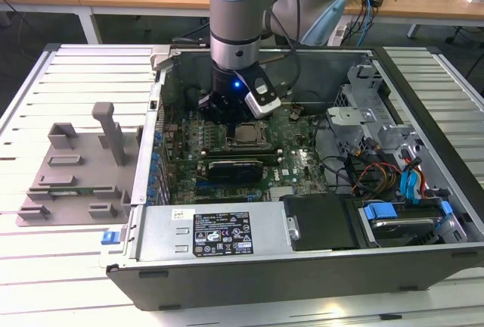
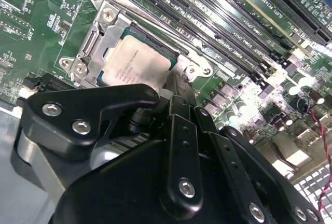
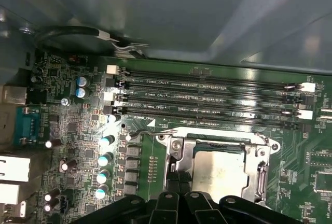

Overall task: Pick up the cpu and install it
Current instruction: 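Close the cpu cover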

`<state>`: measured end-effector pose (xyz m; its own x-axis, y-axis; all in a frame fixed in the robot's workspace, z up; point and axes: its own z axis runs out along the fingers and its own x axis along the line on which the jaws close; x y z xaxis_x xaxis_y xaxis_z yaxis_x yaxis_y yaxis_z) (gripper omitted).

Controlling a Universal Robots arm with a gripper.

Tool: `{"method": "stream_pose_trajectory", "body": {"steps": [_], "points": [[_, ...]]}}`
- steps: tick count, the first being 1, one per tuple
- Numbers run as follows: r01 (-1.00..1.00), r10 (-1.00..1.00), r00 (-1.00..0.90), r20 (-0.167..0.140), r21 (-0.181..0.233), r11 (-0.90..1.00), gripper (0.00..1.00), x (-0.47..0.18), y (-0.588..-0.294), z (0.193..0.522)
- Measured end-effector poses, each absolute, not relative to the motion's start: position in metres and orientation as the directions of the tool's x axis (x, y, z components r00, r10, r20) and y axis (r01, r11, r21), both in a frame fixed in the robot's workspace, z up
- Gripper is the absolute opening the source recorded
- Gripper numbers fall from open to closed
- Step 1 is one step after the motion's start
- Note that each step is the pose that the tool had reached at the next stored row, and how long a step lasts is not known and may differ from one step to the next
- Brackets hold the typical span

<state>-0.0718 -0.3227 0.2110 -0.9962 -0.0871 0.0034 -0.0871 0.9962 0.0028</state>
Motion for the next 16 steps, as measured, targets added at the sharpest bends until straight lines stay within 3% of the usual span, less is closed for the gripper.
{"method": "stream_pose_trajectory", "body": {"steps": [7, 8, 9, 11, 16], "points": [[-0.087, -0.087, -0.996, 0.002, 0.000, 0.996, 0.11, -0.072, -0.323, 0.229], [-0.087, -0.087, -0.996, -0.003, -0.009, 0.996, 0.11, -0.072, -0.323, 0.229], [-0.087, -0.087, -0.996, -0.021, -0.034, 0.996, 0.11, -0.072, -0.323, 0.229], [-0.085, -0.087, -0.995, -0.058, -0.039, 0.996, 0.11, -0.071, -0.323, 0.228], [-0.044, -0.047, -0.997, -0.059, -0.040, 0.998, 0.11, -0.061, -0.323, 0.226]]}}
